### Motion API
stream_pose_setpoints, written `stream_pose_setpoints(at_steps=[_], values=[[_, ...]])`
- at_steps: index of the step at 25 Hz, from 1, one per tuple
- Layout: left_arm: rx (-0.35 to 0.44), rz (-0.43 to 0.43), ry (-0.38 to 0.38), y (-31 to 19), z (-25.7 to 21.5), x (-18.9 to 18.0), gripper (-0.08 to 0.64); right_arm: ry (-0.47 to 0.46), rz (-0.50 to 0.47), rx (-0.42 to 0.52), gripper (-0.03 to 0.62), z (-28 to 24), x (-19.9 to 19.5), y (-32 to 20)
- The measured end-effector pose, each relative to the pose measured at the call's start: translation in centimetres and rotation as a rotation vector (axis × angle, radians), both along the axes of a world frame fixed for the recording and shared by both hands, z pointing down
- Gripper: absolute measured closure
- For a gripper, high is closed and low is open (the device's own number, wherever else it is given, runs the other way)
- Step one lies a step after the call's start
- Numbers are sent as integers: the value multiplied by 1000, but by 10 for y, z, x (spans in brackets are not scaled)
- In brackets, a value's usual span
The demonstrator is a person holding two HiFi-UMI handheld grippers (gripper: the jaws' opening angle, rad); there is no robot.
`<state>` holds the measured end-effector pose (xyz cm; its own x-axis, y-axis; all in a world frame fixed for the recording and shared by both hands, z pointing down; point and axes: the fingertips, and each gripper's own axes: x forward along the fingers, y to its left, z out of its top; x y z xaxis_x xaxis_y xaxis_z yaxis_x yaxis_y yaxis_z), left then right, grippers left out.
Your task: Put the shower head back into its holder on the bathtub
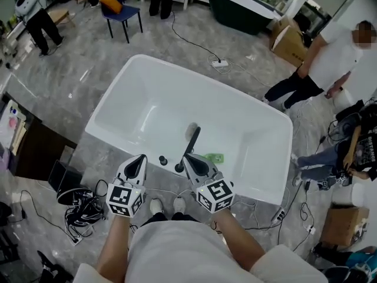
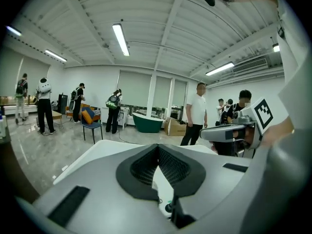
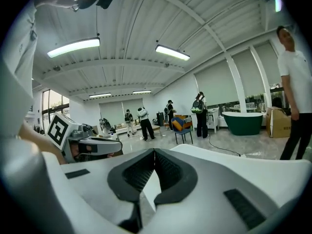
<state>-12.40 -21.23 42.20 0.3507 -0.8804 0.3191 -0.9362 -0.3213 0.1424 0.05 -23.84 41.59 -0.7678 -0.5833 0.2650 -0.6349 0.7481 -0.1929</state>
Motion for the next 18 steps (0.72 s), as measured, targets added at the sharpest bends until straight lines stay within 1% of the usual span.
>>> stream_pose_setpoints(at_steps=[2,5,10,13,18], values=[[22,10,-4,-1,-14,3,551,-9,11,20,575,-13,5,-3],[60,-1,-1,-2,-34,1,551,-30,30,42,575,-31,15,-8],[102,-4,23,-9,-60,-5,551,-64,54,50,575,-50,27,-18],[112,-9,22,-22,-67,-9,551,-92,69,49,575,-61,26,-31],[103,-25,32,-46,-78,-17,551,-119,78,53,575,-84,19,-52]])
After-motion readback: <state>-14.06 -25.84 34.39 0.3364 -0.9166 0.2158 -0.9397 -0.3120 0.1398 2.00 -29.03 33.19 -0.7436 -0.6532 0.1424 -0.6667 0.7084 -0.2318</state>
